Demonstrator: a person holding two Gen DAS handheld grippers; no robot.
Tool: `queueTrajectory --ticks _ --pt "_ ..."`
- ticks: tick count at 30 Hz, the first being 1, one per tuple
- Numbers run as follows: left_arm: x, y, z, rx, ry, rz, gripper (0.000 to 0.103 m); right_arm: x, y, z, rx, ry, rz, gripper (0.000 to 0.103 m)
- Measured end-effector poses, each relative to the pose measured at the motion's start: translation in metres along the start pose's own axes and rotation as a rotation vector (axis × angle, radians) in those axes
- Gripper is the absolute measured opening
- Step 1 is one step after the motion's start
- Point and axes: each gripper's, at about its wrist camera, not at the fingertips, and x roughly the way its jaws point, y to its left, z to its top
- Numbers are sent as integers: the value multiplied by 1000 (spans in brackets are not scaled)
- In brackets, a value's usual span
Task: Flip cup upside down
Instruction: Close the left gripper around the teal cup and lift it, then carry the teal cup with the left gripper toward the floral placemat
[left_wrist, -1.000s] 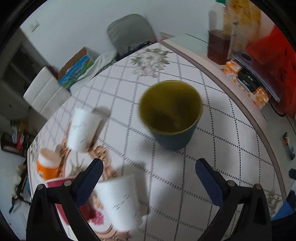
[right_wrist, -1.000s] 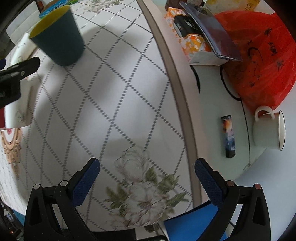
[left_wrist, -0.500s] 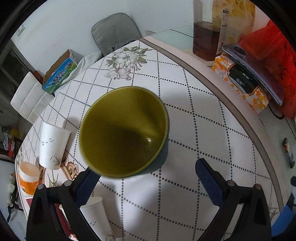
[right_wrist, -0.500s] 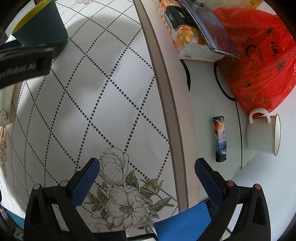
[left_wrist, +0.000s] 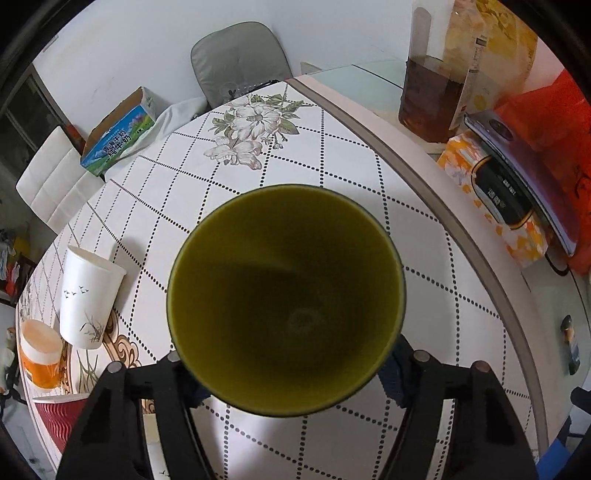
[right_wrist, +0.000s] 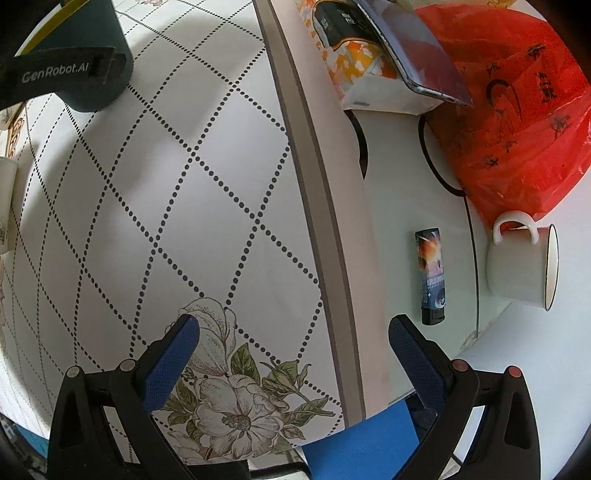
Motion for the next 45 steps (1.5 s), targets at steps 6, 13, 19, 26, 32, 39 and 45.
queueTrajectory --ticks 6,13,19,26,32,39,45 --pt "-1 -1 0 2 2 3 68 2 -3 6 -11 -8 -1 103" --pt "-19 -2 0 10 -7 -1 67 -6 4 6 -13 -19 2 103" --pt "-43 3 -4 21 -9 5 67 -25 12 6 -9 -30 10 103" --pt "-77 21 -30 0 36 24 66 -43 22 -1 -22 -39 39 103" --pt "-107 41 -67 -40 90 58 65 -58 45 -18 -39 -48 82 103" --pt "-123 60 -111 -106 130 78 65 -71 83 -41 -72 -46 109 103" --pt "-140 73 -135 -149 153 55 65 -87 110 -57 -55 -42 128 103"
